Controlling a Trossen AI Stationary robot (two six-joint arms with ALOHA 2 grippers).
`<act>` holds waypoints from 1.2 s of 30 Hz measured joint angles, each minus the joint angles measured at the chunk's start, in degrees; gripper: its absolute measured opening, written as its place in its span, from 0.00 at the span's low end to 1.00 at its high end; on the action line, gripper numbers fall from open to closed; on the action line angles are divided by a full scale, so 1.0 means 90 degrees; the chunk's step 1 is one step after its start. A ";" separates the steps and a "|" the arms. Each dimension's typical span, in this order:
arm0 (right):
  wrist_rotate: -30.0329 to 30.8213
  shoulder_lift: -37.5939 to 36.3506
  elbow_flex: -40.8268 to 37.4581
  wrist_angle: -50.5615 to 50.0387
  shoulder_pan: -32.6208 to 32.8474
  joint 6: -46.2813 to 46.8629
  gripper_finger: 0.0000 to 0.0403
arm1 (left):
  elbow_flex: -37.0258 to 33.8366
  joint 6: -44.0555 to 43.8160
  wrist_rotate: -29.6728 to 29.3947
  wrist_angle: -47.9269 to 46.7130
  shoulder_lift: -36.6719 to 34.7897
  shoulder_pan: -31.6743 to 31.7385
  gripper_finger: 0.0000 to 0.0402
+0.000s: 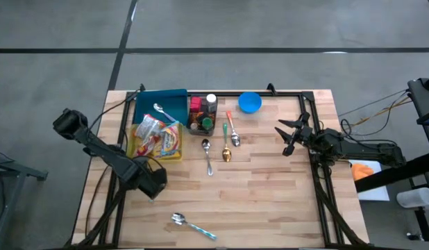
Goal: Pick & Place Food Item
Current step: Put the blue spoon into the blue bin
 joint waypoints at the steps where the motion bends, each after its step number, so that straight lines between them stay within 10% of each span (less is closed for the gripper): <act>1: 0.0000 0.0000 0.0000 0.0000 0.0000 0.0000 0.39 | -0.0084 0.0064 0.0000 0.0060 0.0000 0.0052 0.64; 25: 0.0000 0.0000 0.0001 0.0000 0.0001 -0.0001 0.39 | -0.1310 0.0374 0.0003 0.1656 -0.0024 0.0211 0.45; 36: 0.0000 0.0000 0.0002 0.0000 0.0002 0.0000 0.39 | -0.1313 0.0357 0.0070 0.1691 -0.0019 0.0211 0.12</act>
